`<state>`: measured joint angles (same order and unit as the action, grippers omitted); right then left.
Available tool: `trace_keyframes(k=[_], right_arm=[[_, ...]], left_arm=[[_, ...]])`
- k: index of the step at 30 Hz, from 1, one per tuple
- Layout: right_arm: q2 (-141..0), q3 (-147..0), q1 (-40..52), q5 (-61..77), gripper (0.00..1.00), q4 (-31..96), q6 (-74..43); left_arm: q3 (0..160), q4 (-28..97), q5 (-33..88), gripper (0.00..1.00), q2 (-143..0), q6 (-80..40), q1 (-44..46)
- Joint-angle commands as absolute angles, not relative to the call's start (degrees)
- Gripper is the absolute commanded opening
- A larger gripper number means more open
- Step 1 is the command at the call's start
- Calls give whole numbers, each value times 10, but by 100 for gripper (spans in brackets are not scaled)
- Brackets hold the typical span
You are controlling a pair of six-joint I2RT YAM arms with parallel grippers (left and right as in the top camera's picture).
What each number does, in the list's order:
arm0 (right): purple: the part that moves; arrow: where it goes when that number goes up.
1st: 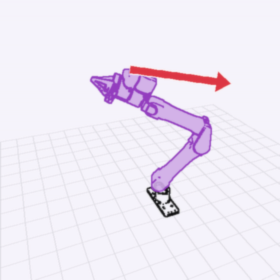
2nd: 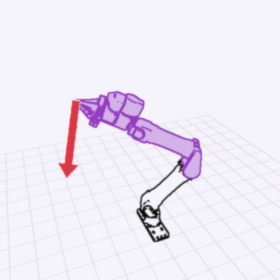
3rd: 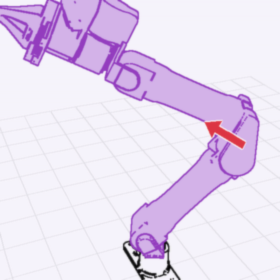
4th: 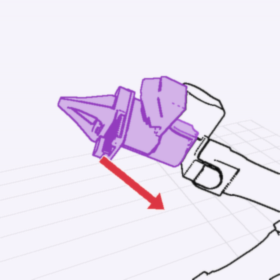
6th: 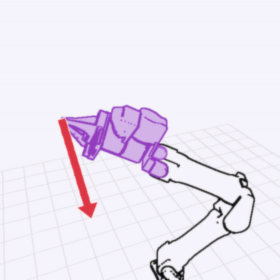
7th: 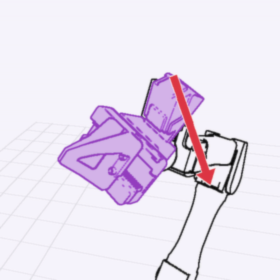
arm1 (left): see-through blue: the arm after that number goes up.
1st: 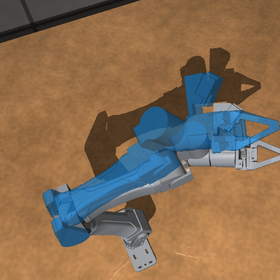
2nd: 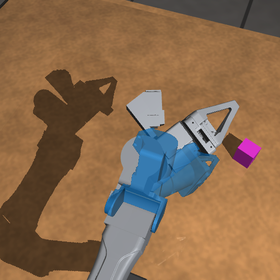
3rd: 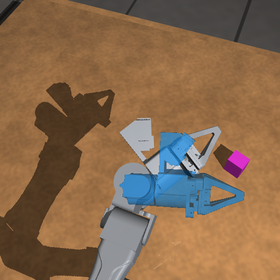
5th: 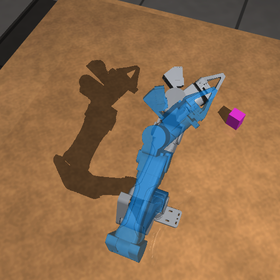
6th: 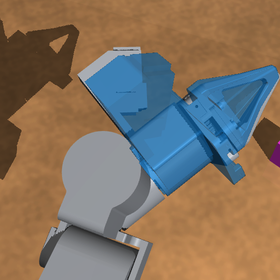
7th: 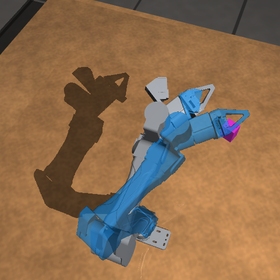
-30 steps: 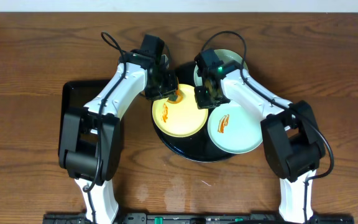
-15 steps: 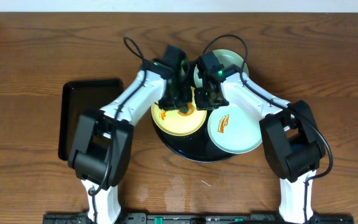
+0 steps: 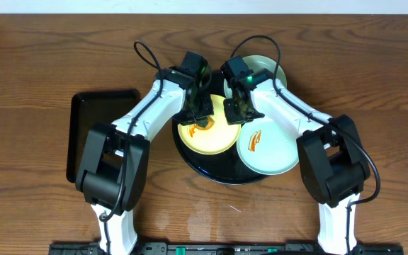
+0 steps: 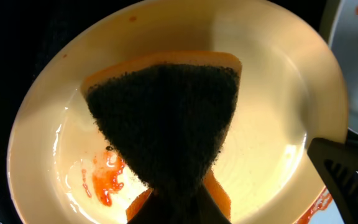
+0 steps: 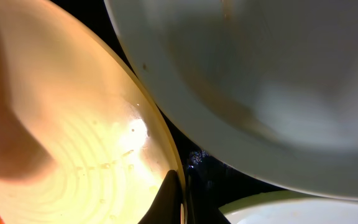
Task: Clean dirty plates on tray and stack at the side
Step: 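Scrub the yellow plate with the sponge in the left gripper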
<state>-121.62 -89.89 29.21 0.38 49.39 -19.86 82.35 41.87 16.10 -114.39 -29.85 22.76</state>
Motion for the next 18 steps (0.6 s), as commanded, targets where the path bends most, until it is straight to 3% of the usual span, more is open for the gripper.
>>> trace_keyframes(k=[1, 18], right_arm=[[-1222, -906, 297, -3, 1, 488, -189], [-1228, -871, 297, 20, 1, 461, -205]], left_arm=[[814, 416, 152, 8, -1143, -303, 228], [813, 400, 164, 7, -1145, -308, 232]])
